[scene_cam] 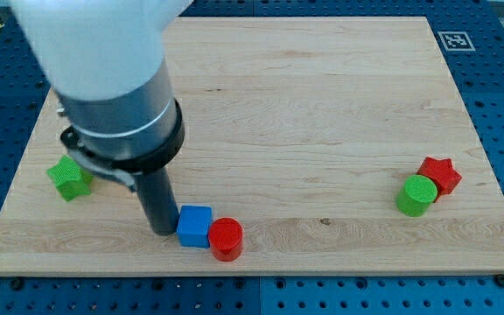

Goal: Push yellow heart towards the top center

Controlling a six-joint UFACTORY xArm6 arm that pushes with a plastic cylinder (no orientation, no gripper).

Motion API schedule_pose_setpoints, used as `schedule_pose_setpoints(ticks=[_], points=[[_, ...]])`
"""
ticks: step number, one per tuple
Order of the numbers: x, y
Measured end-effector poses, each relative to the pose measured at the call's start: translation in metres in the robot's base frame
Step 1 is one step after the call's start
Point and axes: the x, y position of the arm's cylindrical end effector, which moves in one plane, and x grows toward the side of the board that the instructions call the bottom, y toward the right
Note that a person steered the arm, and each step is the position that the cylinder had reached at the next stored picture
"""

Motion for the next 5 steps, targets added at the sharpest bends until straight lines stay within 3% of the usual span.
schedule_pose_setpoints(ticks=[1,2,5], points=[[-0.017,-0.033],[-0.048,-0.034],[-0.087,-0.038]])
